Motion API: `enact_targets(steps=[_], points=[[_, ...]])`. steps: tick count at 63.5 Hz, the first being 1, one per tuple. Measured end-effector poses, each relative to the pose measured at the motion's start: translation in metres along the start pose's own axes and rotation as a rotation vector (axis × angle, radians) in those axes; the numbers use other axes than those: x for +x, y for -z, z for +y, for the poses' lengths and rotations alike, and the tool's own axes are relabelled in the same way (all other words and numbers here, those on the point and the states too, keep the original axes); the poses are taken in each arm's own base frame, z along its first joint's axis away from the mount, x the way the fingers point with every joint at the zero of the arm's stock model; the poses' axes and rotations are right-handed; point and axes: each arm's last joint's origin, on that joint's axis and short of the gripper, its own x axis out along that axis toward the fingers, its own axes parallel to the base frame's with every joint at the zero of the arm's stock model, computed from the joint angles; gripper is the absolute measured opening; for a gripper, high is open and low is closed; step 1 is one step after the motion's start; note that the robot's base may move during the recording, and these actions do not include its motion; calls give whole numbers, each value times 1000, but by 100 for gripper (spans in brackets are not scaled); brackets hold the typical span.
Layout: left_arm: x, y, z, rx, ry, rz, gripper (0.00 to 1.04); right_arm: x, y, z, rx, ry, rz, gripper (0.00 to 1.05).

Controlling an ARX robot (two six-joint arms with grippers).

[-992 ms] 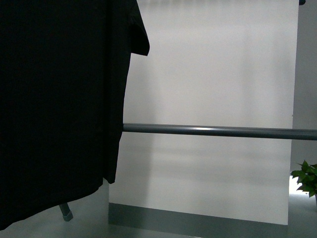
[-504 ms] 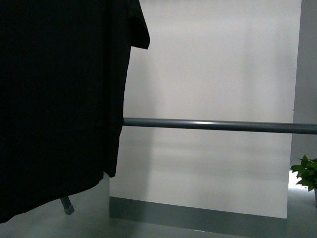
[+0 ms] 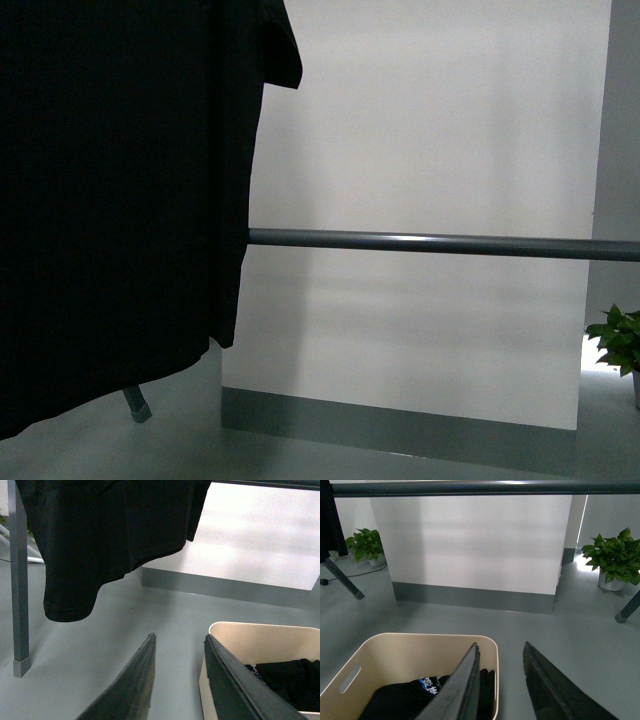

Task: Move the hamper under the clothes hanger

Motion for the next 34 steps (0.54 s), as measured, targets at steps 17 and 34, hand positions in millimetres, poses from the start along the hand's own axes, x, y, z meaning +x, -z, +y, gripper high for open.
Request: enact_targets(steps=[17, 34], points=[[0, 0, 0, 0, 0, 0, 84, 0, 0, 0, 0, 0, 0, 81], [0, 0, 0, 1, 0, 0, 98, 0, 0, 0, 0, 0, 0, 97]])
